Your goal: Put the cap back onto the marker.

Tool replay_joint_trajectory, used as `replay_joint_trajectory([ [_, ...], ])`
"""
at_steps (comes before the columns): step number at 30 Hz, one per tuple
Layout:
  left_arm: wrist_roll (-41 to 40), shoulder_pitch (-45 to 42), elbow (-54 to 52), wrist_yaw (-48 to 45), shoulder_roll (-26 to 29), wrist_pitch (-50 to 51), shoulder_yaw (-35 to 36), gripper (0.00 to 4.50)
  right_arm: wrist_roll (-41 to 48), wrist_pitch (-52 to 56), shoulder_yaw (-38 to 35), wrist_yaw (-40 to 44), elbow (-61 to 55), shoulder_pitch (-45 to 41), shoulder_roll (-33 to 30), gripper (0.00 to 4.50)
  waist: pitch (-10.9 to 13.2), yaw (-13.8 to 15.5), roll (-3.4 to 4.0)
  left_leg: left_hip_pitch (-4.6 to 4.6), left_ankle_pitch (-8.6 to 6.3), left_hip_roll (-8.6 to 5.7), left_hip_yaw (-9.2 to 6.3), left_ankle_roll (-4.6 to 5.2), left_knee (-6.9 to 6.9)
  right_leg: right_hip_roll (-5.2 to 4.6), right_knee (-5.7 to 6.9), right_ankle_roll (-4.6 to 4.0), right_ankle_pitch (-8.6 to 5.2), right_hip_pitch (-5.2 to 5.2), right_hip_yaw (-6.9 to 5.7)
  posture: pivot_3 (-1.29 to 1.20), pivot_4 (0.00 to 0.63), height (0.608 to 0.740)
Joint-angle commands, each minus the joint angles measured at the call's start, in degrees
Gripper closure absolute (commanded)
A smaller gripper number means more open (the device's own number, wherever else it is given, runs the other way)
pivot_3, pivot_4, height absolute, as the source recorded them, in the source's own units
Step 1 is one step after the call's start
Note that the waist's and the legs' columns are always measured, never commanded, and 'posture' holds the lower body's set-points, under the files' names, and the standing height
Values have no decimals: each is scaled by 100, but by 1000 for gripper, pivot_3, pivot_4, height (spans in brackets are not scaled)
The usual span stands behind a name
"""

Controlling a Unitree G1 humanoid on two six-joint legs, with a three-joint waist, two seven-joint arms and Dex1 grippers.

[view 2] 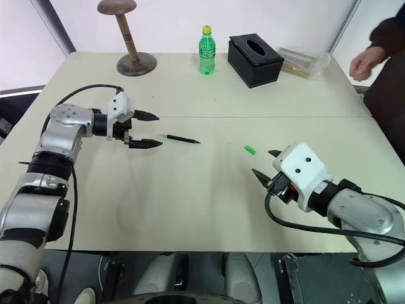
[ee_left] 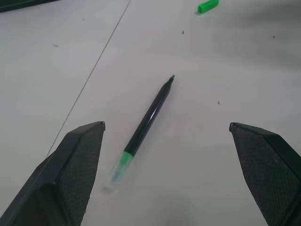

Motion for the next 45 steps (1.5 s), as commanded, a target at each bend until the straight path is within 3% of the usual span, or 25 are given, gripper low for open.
replay_joint_trajectory([
  [1,13,30,-99,-17,66,-175,42,65,13,-102,27,-39,-45,-40,-122,1670,0,3,0,-1,0,0,0,0,0,0,0,0,0,0,0,0,150,740],
  [13,22,-63,-96,77,-126,-91,29,65,84,-56,-51,-94,-35,-4,-165,1670,1,-1,-1,-1,0,0,0,0,0,-1,0,0,0,0,0,0,150,740],
  [22,334,-261,167,236,-209,-681,-141,65,48,-144,80,-273,-50,79,-114,1670,1,0,-1,-1,0,-1,0,0,0,0,1,0,0,0,-1,0,150,740],
  [30,801,-990,1600,834,-640,-1807,-230,65,-86,-319,375,-526,49,50,-46,1670,2,9,-5,-2,0,-7,0,0,3,-1,0,1,1,1,-2,0,150,740],
  [36,916,-1560,2637,881,-1167,-1787,-158,65,-272,-406,562,-814,6,89,88,1670,3,-2,-8,-4,-1,-14,2,1,4,2,0,1,0,1,-4,0,150,740],
  [45,1499,-1790,3136,1257,-1564,-1478,-380,65,-405,-497,665,-1308,-225,424,289,1670,5,-5,-10,-4,-1,-14,4,2,4,6,3,2,0,-2,-2,0,150,740],
])
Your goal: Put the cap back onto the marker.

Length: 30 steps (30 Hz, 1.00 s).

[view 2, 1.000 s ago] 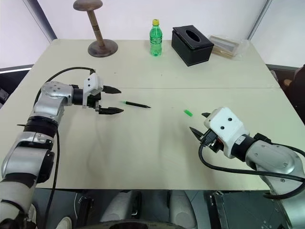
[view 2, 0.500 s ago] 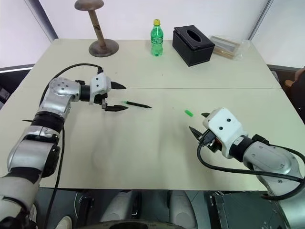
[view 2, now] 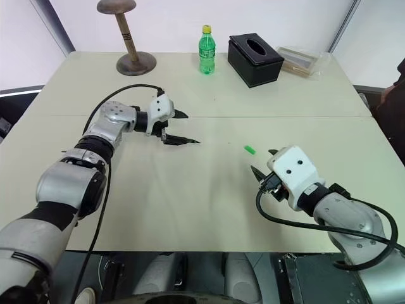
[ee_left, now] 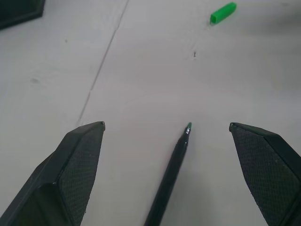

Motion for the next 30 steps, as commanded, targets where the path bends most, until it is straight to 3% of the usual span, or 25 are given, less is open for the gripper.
replay_joint_trajectory([
  [1,182,-156,52,177,-41,144,-14,65,-39,-223,-9,-208,-212,72,7,1670,0,-3,-1,0,0,0,0,0,0,0,0,0,0,0,0,0,150,740],
  [25,893,15,190,488,-111,922,-218,65,285,-553,-197,-726,-212,410,-338,1670,-1,-10,-2,5,0,1,0,0,0,2,3,0,0,3,0,0,150,740],
  [29,895,39,187,447,-121,933,-221,1164,324,-568,-225,-777,-212,439,-374,1670,-2,-7,-2,6,0,1,0,0,1,2,5,0,0,4,0,0,150,740],
  [30,893,46,185,435,-122,930,-218,1742,335,-572,-232,-791,-212,449,-384,1670,-2,-7,-2,6,0,1,0,0,1,2,5,0,0,5,0,0,150,740],
])
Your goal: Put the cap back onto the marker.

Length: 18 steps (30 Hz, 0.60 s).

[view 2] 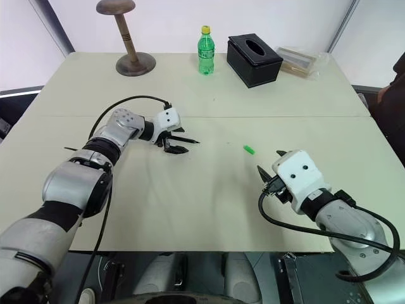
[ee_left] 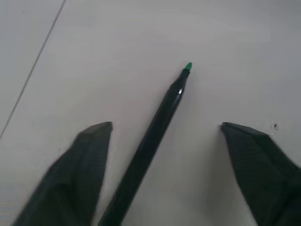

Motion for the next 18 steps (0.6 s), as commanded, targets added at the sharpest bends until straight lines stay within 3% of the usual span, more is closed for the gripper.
replay_joint_trajectory([
  [1,131,52,-12,6,52,66,-70,2159,97,-156,-160,-91,-202,8,-73,1670,0,-1,0,0,0,0,0,0,0,0,1,0,0,0,0,0,150,740],
  [3,121,60,-19,-9,49,57,-50,3115,137,-170,-190,-109,-202,34,-93,1670,0,-2,0,1,0,0,0,0,1,0,2,0,0,0,0,0,150,740],
  [11,-5,122,-86,-404,127,83,61,3115,266,-198,-227,-199,-202,83,-202,1670,0,1,0,1,0,0,1,0,1,0,2,0,0,0,1,0,150,740],
  [18,-178,309,-325,-1327,303,-26,107,3115,300,-187,-70,-276,-202,54,-173,1670,-1,-1,0,1,0,1,1,0,1,0,3,0,0,0,1,0,150,740],
])
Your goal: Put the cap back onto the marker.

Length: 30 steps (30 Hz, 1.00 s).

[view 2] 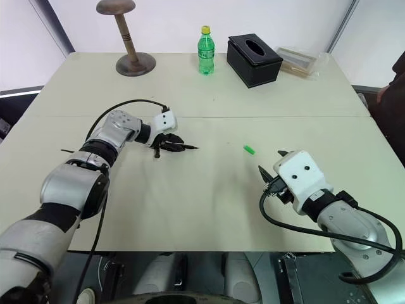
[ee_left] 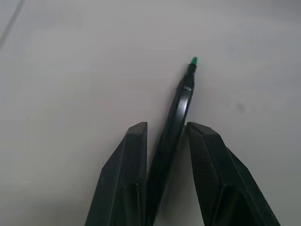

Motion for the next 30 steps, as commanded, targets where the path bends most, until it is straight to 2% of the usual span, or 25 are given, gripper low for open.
replay_joint_trajectory([
  [1,-77,134,-169,-460,115,-83,-15,3115,76,-86,4,-74,-194,-56,-25,1670,0,2,0,0,0,0,0,0,0,0,0,0,0,0,0,0,150,740],
  [8,-95,247,-313,-501,180,-302,-64,3115,80,5,124,-56,-194,-176,4,1670,0,3,0,0,0,1,0,0,0,-1,0,0,0,0,0,0,150,740],
  [12,-194,247,-371,-560,183,-750,3,3115,88,42,141,-39,-194,-221,-4,1670,0,8,0,0,0,1,0,0,0,-1,0,0,0,0,0,0,150,740],
  [20,187,253,-302,-350,375,-1701,-367,3115,152,32,76,-45,-194,-194,-38,1670,0,5,0,-1,0,1,0,0,1,-1,0,0,0,0,1,0,150,740],
  [30,313,209,-185,-310,384,-1684,-523,3115,140,35,41,-60,-194,-181,-46,1670,-2,5,0,2,0,1,0,0,3,0,3,0,0,2,0,0,150,740],
])
